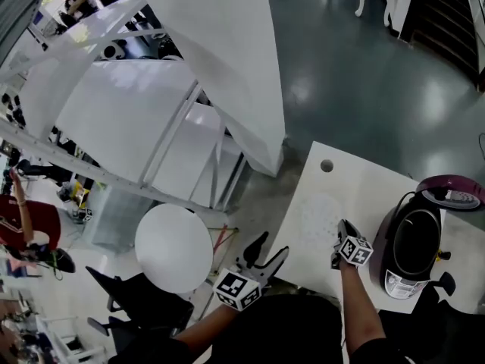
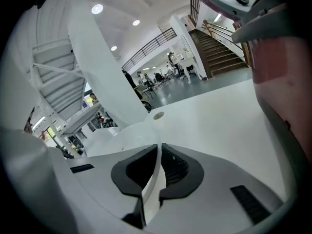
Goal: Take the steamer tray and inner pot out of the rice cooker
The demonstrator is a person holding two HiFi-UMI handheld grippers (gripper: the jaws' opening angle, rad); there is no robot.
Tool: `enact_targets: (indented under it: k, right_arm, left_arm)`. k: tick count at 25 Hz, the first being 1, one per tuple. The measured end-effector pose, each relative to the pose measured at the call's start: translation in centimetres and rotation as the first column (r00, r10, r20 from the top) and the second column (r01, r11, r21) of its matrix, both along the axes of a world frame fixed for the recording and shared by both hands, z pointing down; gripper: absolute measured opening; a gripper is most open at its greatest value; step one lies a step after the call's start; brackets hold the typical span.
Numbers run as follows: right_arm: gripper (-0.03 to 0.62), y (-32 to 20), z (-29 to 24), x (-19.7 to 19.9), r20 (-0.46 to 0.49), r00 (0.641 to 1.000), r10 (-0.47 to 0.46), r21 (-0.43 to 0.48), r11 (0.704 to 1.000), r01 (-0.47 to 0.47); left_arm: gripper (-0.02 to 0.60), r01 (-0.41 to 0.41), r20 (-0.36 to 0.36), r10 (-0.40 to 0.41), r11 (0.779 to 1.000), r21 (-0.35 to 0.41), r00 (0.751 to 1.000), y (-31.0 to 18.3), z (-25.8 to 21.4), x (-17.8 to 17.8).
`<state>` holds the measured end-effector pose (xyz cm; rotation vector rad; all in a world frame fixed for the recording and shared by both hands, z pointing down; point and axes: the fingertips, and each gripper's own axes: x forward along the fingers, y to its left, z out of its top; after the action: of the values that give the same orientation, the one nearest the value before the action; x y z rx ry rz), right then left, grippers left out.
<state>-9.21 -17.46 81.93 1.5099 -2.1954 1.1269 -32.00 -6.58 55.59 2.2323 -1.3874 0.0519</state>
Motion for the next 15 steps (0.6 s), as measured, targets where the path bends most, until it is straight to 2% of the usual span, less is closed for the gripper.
enact_targets:
  k: [3, 8, 11, 15]
  right_arm:
    - [0.017, 0.1, 1.0, 0.0, -0.040, 0.999, -0.015, -0.008, 1.000, 0.015]
    - [0.017, 0.5, 2.4, 0.9, -0.043, 0.998, 0.043, -0.043, 0.998, -0.045]
    - [0.018, 0.6, 2.8, 1.4, -0.027, 0.998, 0.064, -0.087, 0.994, -0.066]
    - [0.018, 0.5, 3.2, 1.5, 0.002, 0.997, 0.076, -0.087, 0.993, -0.076]
  left_arm:
    - [0.255, -0.022, 0.007, 0.022, 1.000, -0.013, 1.000, -0.7, 0.2, 0.3]
    - [0.255, -0.058, 0.004, 0.058, 0.998, -0.007, 0.998, -1.7, -0.1, 1.6]
    - [0.255, -0.071, -0.004, 0.071, 0.997, -0.002, 0.997, -2.3, -0.2, 2.3]
    - [0.255, -0.082, -0.009, 0.082, 0.997, -0.005, 0.997, -2.5, 0.1, 2.8]
